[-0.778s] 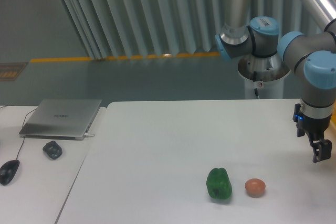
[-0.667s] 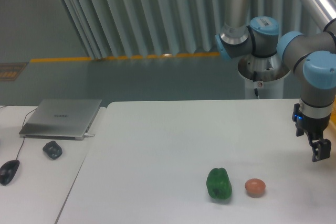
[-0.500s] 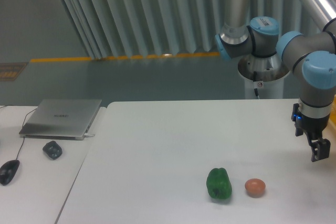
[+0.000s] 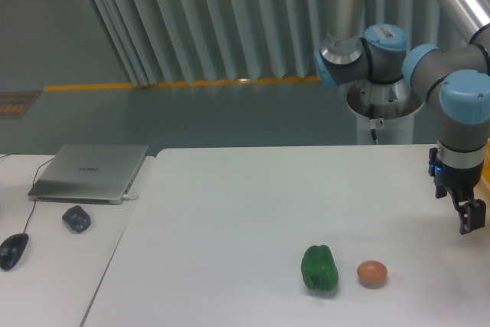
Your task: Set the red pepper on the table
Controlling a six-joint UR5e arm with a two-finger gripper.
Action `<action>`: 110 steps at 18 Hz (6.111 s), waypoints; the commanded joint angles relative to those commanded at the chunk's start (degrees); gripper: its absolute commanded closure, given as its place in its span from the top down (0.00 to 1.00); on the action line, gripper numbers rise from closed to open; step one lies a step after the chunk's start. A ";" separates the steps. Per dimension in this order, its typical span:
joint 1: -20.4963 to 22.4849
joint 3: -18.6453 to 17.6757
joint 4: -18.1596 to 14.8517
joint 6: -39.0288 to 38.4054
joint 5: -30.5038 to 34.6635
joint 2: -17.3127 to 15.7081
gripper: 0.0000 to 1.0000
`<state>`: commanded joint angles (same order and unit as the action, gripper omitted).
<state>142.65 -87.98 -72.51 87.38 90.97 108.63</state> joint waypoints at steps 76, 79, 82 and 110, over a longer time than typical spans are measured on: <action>9.49 3.33 10.30 39.89 14.51 9.76 0.60; 10.37 5.18 6.51 39.98 12.66 9.23 0.59; 10.90 5.88 5.28 39.89 11.08 8.62 0.59; 0.45 7.75 -2.30 -5.99 -7.65 4.40 0.59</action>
<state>143.09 -80.23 -74.82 81.39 83.32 113.03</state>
